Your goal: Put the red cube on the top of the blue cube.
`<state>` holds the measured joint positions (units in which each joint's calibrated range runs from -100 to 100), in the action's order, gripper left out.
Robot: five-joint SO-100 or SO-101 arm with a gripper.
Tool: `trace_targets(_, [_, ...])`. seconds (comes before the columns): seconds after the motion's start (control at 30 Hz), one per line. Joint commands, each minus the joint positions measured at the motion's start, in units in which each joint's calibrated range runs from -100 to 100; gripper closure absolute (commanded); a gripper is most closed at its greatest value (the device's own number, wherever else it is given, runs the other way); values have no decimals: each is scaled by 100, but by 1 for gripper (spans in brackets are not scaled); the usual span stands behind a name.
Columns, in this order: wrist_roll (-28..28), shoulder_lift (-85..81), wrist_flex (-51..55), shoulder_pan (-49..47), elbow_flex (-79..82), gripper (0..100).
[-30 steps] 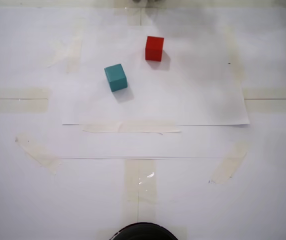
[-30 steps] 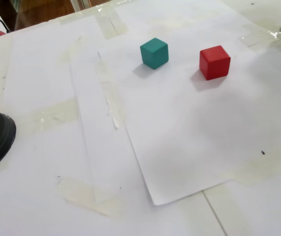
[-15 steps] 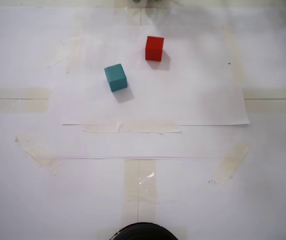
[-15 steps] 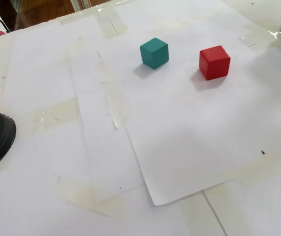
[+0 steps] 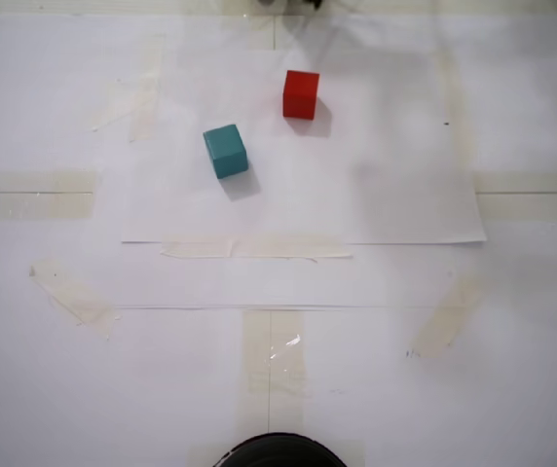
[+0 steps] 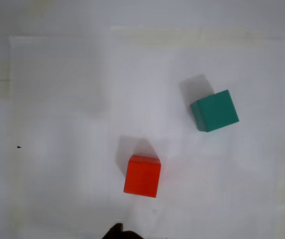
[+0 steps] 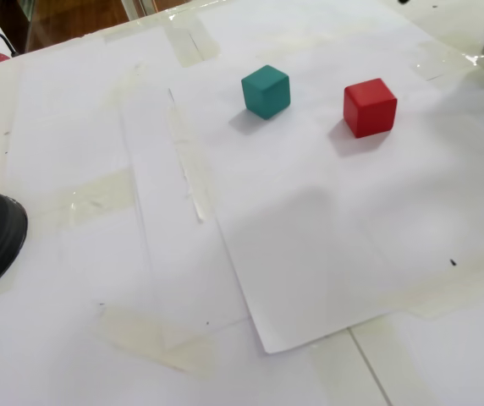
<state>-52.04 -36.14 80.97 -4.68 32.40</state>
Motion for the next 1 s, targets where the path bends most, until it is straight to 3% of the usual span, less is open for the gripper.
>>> trace_targets(0.0, [0,43,-510,-62,414,100])
trace_targets(0.8, [63,232,-1016,-70,968,95])
trace_targets(0.97, [10,189,-1211,-176,1168,86])
